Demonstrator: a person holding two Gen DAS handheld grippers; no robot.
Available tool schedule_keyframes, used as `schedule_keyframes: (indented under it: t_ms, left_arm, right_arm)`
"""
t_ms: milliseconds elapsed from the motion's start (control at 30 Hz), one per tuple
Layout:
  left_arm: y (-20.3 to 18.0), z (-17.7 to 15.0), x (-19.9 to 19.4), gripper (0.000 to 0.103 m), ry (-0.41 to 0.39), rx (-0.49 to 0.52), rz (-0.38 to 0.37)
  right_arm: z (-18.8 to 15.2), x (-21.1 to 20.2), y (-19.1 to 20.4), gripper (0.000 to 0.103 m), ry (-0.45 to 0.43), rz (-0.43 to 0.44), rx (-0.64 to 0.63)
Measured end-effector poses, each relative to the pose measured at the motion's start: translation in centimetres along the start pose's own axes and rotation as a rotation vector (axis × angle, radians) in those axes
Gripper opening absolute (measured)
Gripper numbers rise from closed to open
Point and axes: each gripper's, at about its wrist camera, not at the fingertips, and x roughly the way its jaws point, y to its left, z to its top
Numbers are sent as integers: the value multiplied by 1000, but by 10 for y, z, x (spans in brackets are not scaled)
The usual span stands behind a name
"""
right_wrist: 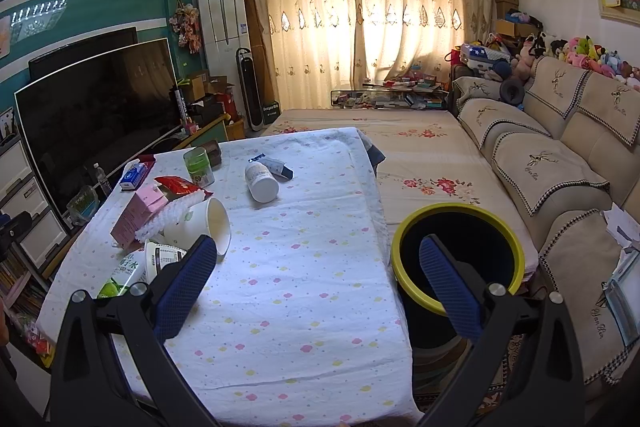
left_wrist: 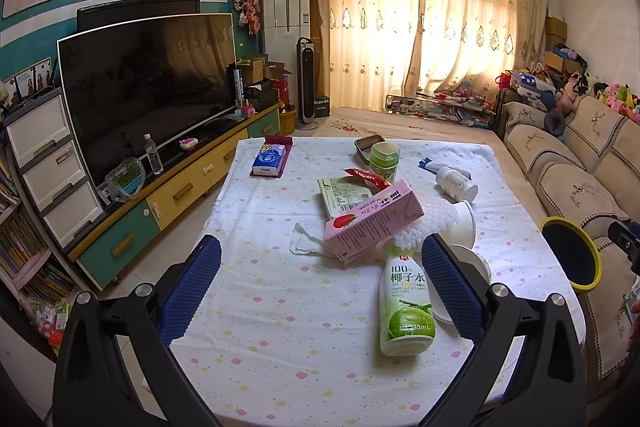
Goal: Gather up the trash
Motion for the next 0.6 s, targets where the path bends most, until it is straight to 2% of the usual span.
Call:
schedule_keyframes:
  t_ms: [433, 600]
  left_arm:
    - [0, -1, 3, 99, 9, 2, -2]
    - [1, 0, 16, 99, 30, -3, 1]
  right_arm:
    - [5, 10, 5, 97, 21, 15, -8]
    - [11, 29, 13, 97, 34, 59, -43]
